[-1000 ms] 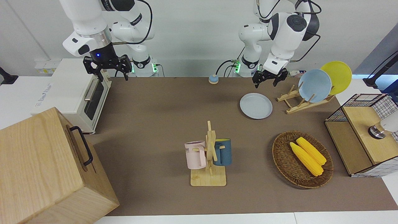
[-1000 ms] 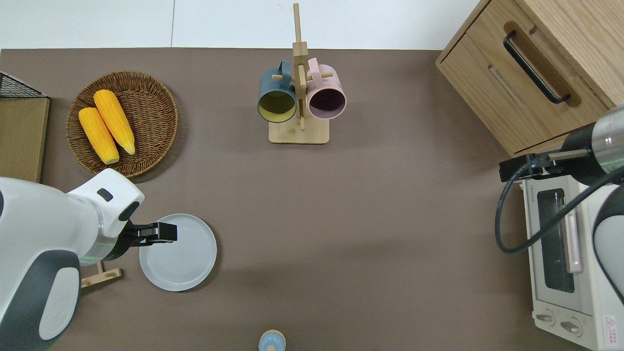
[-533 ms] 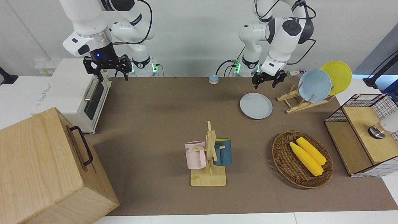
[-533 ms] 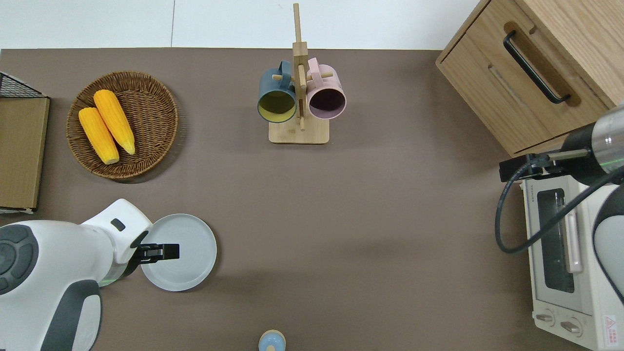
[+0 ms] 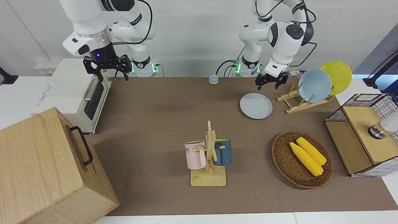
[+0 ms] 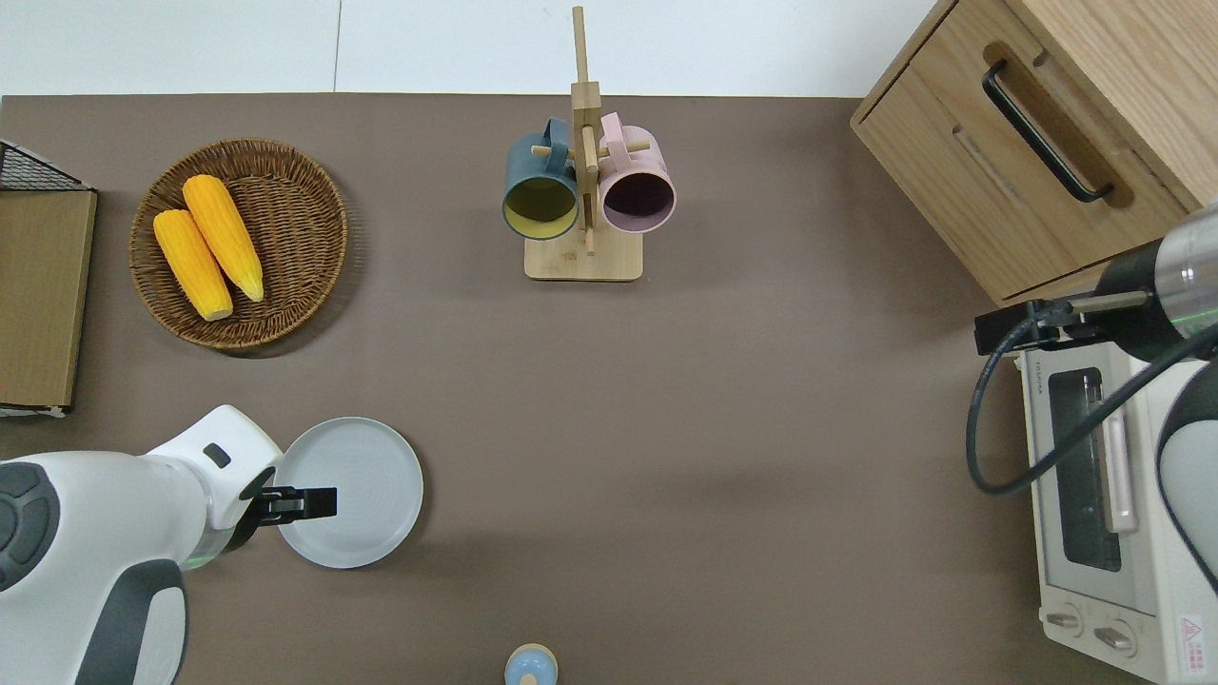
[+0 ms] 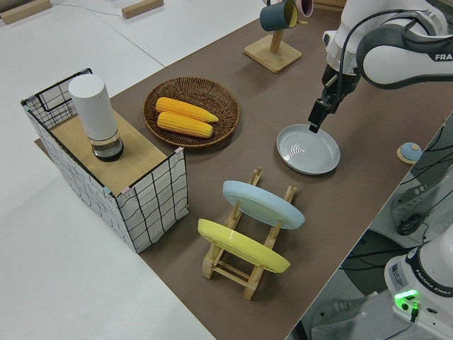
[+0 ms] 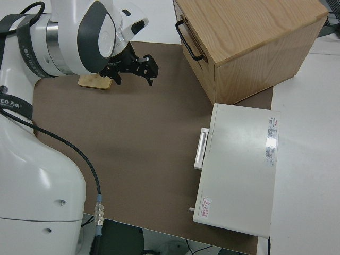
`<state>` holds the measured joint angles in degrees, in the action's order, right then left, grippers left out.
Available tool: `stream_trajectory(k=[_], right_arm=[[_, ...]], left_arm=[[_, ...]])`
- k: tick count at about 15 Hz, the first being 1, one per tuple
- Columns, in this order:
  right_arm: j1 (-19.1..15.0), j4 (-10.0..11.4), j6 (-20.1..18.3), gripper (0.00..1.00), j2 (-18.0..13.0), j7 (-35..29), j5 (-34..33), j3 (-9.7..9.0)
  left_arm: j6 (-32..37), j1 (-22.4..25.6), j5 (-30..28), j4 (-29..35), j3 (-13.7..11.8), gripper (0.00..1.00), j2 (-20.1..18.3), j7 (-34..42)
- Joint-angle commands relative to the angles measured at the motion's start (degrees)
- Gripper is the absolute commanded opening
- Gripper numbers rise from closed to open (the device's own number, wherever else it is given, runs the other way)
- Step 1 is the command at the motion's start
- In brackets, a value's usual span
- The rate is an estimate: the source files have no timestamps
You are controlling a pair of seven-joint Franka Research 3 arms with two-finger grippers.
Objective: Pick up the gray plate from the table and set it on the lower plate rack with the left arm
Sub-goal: 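Close the left gripper on the gray plate's rim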
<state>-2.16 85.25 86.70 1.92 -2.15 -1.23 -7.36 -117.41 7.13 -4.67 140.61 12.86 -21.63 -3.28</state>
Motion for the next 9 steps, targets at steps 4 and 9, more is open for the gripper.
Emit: stream_trajectory(k=[4, 9], right_arm=[[-1.27, -1.22, -0.92, 0.983, 0.54, -0.75, -0.17, -1.17], [-1.27, -1.14, -0.92, 0.983, 0.54, -0.75, -0.17, -1.17]], left_arm=[[-5.71, 0.25, 0.89, 6.69, -0.11, 1.00, -2.72, 0.99], [-7.65, 0.78, 0.89, 8.10, -0.11, 1.00, -2.63, 2.22]])
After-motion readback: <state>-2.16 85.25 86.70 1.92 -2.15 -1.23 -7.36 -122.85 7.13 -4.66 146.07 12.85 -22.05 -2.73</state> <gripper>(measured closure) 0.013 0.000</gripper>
